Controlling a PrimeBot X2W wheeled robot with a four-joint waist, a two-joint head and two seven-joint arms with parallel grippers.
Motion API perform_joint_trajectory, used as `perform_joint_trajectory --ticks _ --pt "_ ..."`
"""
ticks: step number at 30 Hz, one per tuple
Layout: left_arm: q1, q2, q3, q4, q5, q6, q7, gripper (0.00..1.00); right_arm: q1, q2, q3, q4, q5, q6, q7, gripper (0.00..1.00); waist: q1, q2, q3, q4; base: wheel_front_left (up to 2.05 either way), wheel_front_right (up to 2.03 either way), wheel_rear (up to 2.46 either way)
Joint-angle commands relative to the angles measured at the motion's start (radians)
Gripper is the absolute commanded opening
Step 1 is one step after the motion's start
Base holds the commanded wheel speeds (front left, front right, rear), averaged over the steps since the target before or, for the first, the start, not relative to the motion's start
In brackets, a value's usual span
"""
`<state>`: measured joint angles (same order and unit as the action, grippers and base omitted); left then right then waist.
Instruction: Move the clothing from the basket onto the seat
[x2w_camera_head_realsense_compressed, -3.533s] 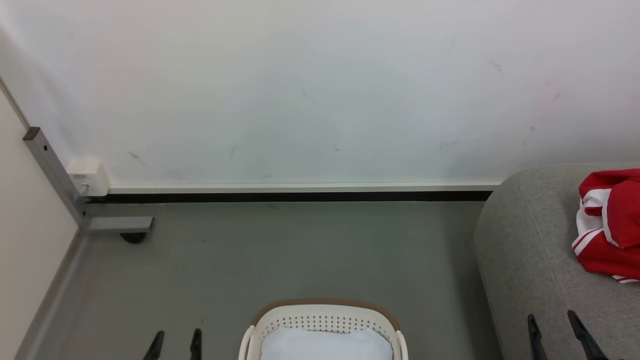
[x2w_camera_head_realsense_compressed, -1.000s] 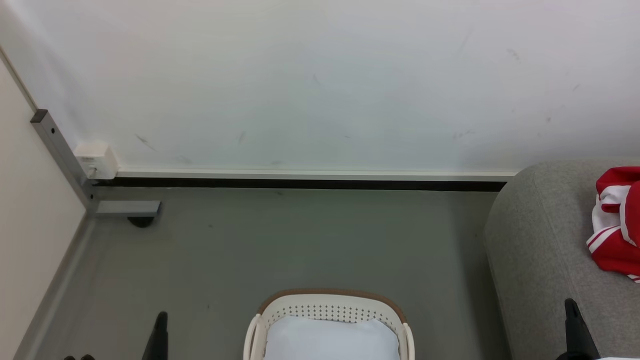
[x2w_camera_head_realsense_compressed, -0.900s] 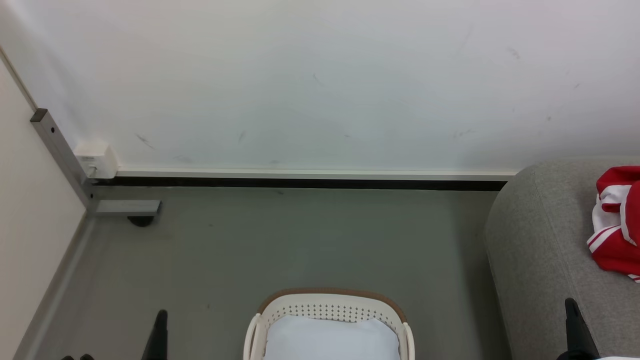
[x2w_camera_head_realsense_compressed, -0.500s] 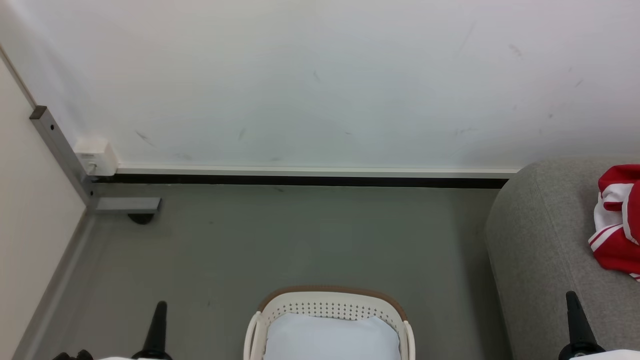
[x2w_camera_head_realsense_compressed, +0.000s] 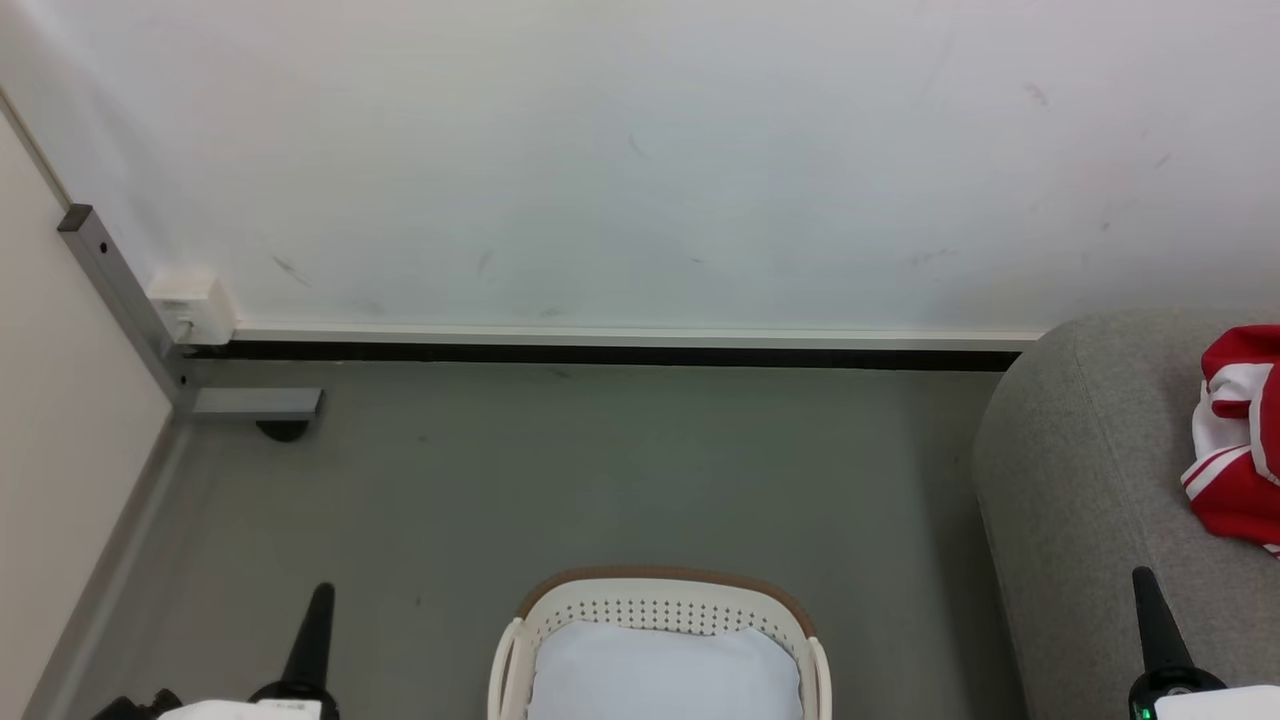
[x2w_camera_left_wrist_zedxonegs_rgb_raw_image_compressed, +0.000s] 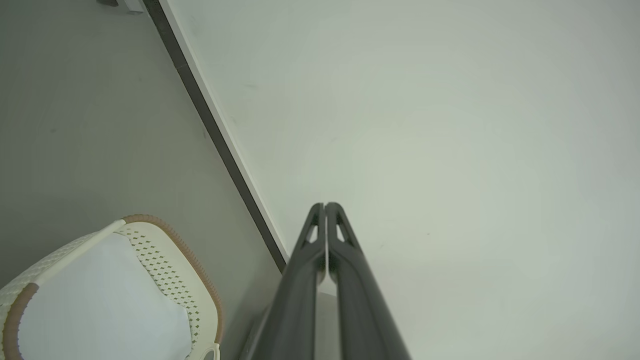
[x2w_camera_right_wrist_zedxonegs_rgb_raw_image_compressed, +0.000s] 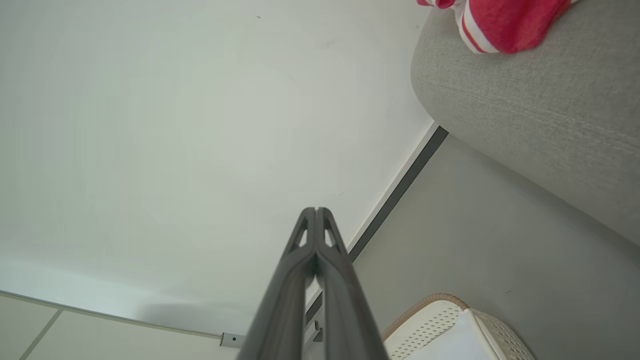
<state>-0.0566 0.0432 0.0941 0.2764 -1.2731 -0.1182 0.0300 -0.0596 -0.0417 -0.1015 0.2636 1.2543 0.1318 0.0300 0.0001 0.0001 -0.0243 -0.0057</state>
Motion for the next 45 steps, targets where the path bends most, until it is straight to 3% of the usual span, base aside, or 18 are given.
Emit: perform_joint_trajectory --ticks 1,45 --pt "-0.019 0.009 0.006 -0.012 -0.032 -0.006 0.007 0.00 -0.019 -0.011 -0.003 -0.009 0.032 -0.001 0.007 0.00 0.0000 -0.0001 0.001 0.000 0.00 0.00 0.00" --pt "-0.057 0.011 0.021 -0.033 -0.345 -0.016 0.088 0.00 -0.056 -0.012 -0.015 -0.022 0.359 -0.002 0.088 0.00 -0.0001 -0.0001 0.027 0.006 0.00 0.00 0.00"
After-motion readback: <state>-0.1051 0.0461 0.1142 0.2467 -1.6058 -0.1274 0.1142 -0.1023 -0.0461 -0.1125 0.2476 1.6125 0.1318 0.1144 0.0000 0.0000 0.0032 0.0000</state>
